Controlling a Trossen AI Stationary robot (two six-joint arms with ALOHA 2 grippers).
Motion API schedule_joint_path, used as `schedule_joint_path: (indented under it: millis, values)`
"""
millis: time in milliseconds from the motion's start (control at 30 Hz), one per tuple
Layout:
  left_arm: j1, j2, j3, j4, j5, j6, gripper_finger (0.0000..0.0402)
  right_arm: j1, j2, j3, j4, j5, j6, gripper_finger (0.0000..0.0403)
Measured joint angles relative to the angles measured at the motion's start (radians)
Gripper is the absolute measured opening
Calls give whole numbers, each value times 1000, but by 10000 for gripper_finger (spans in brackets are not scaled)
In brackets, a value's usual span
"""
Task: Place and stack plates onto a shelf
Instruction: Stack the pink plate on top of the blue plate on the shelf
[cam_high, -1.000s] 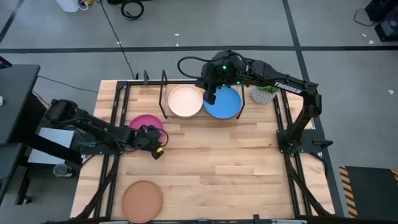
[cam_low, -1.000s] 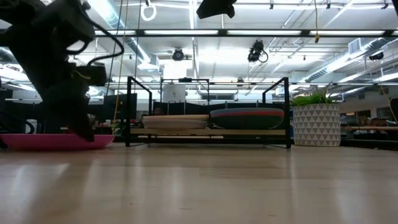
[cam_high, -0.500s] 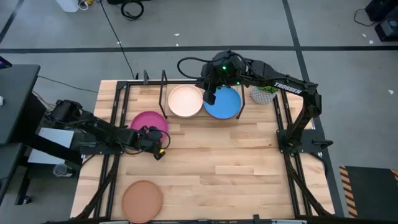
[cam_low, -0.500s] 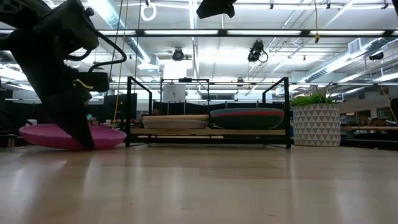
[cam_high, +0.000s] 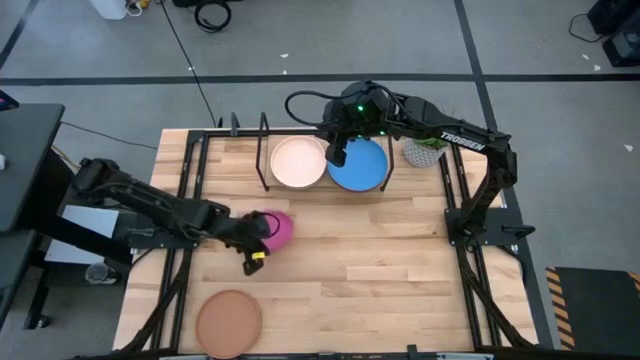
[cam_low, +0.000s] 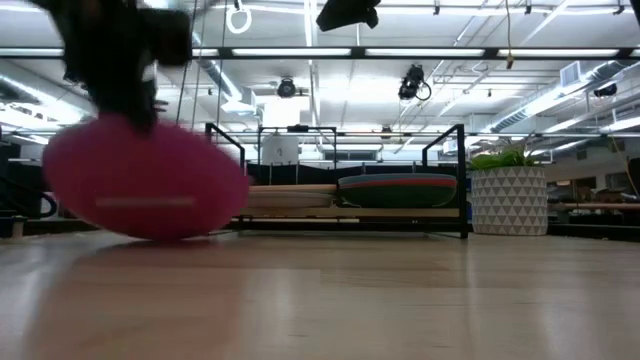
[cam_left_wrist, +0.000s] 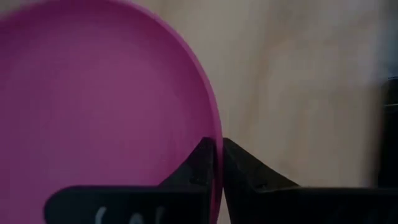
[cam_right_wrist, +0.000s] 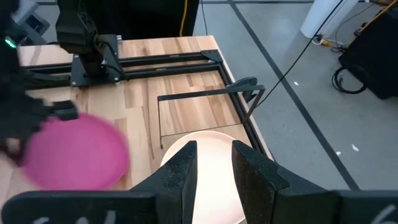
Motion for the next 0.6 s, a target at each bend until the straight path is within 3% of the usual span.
schedule_joint_path:
  millis: [200,400,600]
  values:
    - [10,-27,177,19,-41,116,16,0,0,0,-3,0,-6,107]
    - [97,13,303,54,-87,301,15,1,-8,0,-17,7,-21,107]
    - [227,126,379,101,10,491,15,3,-72,0,-34,54,-2,107]
